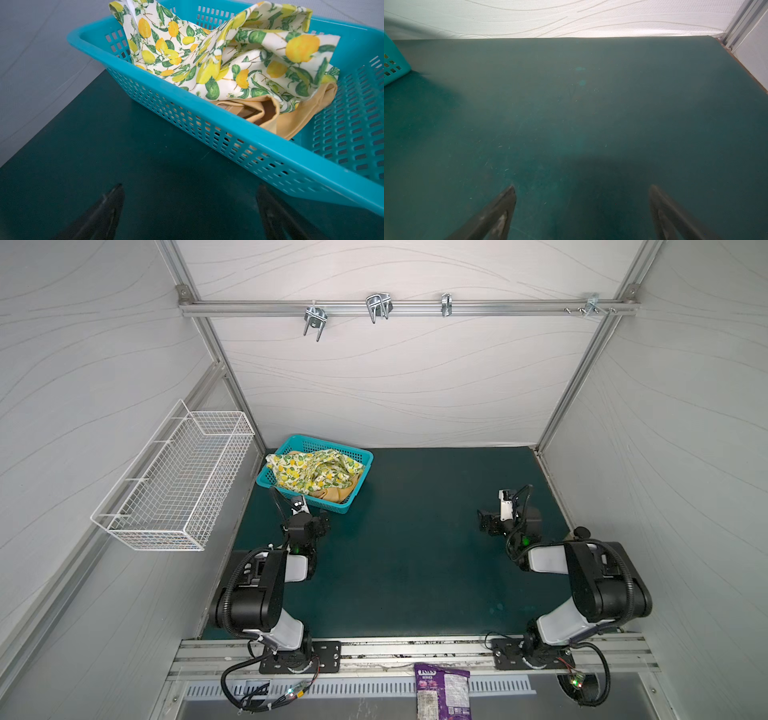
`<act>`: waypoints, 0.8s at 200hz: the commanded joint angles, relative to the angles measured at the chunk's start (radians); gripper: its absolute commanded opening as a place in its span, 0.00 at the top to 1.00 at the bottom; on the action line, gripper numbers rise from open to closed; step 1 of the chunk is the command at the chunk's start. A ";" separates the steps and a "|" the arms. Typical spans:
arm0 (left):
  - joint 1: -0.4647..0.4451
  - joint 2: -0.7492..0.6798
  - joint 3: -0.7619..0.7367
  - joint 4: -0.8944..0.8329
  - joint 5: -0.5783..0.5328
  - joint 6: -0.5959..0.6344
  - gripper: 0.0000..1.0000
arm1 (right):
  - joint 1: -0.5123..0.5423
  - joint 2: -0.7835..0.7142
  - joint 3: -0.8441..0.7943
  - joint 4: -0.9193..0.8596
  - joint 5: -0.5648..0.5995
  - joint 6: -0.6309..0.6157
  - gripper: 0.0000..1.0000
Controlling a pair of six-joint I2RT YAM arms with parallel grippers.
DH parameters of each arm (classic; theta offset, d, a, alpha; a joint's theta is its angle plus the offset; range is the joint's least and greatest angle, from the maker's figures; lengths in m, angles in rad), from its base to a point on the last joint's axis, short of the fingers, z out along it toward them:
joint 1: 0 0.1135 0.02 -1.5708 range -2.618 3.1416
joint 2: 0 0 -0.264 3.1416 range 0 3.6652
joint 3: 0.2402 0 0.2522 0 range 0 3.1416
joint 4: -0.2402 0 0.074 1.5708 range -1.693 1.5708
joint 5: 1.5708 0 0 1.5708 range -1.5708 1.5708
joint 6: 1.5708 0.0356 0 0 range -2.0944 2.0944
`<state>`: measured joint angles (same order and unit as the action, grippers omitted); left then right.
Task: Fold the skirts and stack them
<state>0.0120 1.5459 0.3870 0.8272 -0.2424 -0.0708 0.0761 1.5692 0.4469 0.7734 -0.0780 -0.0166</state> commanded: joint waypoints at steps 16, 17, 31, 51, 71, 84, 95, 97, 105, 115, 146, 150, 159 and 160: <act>-0.004 0.006 0.027 0.026 0.006 0.009 0.01 | -0.006 0.003 0.015 -0.013 -0.015 -0.010 0.01; -0.004 0.005 0.027 0.026 0.006 0.010 0.01 | -0.007 0.004 0.015 -0.013 -0.015 -0.010 0.01; -0.004 0.006 0.027 0.026 0.006 0.010 0.01 | -0.007 0.004 0.015 -0.012 -0.015 -0.012 0.01; -0.004 0.006 0.028 0.026 0.006 0.010 0.01 | -0.006 0.003 0.015 -0.013 -0.015 -0.012 0.01; -0.004 0.007 0.029 0.024 0.006 0.010 0.01 | -0.006 0.004 0.015 -0.013 -0.015 -0.010 0.01; -0.004 0.006 0.029 0.024 0.006 0.010 0.01 | -0.006 0.004 0.015 -0.012 -0.015 -0.010 0.01; -0.004 0.008 0.029 0.024 0.006 0.010 0.01 | -0.007 0.004 0.015 -0.013 -0.016 -0.009 0.01; -0.004 0.008 0.029 0.024 0.006 0.010 0.01 | -0.006 0.003 0.015 -0.013 -0.014 -0.009 0.01; -0.004 0.006 0.029 0.024 0.006 0.011 0.01 | -0.012 0.005 0.016 -0.013 -0.018 -0.005 0.01; -0.004 0.006 0.029 0.024 0.006 0.010 0.01 | -0.012 0.004 0.016 -0.015 -0.018 -0.005 0.01; -0.004 0.006 0.029 0.024 0.006 0.011 0.01 | -0.013 0.006 0.016 -0.015 -0.019 -0.005 0.01; -0.004 0.006 0.029 0.025 0.007 0.010 0.01 | -0.013 0.006 0.016 -0.016 -0.020 -0.005 0.01; -0.004 0.007 0.030 0.023 0.006 0.011 0.01 | -0.018 0.005 0.018 -0.016 -0.029 -0.004 0.01; -0.004 0.008 0.030 0.023 0.006 0.011 0.01 | -0.018 0.005 0.018 -0.015 -0.029 -0.005 0.01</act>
<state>0.0120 1.5455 0.3870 0.8272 -0.2424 -0.0708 0.0689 1.5688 0.4469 0.7723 -0.0872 -0.0162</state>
